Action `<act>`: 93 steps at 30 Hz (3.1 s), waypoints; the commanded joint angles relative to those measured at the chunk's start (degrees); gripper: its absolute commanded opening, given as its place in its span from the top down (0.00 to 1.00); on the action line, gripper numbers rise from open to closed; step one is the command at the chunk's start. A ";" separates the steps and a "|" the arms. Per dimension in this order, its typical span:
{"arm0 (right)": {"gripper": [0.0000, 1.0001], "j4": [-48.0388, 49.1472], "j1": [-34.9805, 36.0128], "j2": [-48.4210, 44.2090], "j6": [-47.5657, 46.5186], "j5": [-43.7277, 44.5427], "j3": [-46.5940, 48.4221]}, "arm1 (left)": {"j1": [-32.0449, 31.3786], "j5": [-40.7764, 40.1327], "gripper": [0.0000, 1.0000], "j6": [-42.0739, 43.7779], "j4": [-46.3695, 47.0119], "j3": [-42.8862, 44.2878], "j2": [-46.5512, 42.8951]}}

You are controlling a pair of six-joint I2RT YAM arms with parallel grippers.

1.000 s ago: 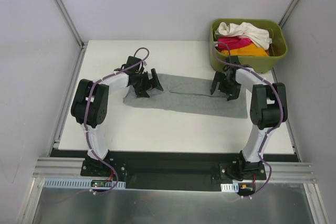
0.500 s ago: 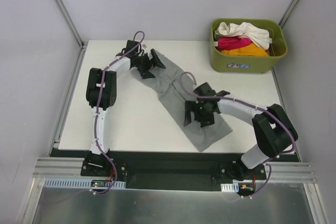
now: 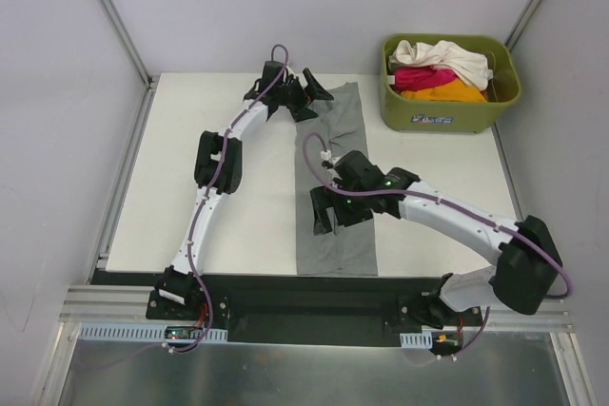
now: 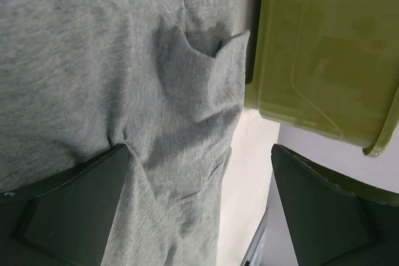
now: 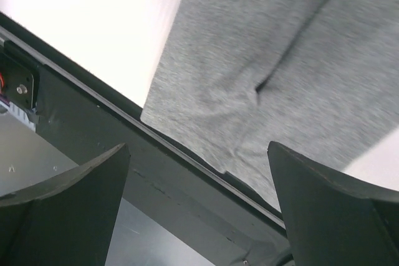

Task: Fold and stack the t-shirts
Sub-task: Fold the tshirt

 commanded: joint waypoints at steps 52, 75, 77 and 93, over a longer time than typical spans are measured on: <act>0.07 -6.28 -5.97 -28.02 19.51 6.04 -31.22 | -36.69 -16.48 0.64 4.27 -7.09 -98.08 -72.83; 0.99 10.96 -2.29 -27.82 22.15 -0.03 -38.08 | -36.69 -18.95 1.00 1.64 -9.73 -103.97 -80.38; 0.99 7.89 1.48 -30.55 22.94 1.02 -37.29 | -36.87 -18.68 1.00 0.93 -9.90 -105.80 -83.18; 0.99 -4.78 2.31 -33.74 12.76 20.54 -16.20 | -28.80 -19.57 1.00 9.34 -12.63 -95.02 -91.31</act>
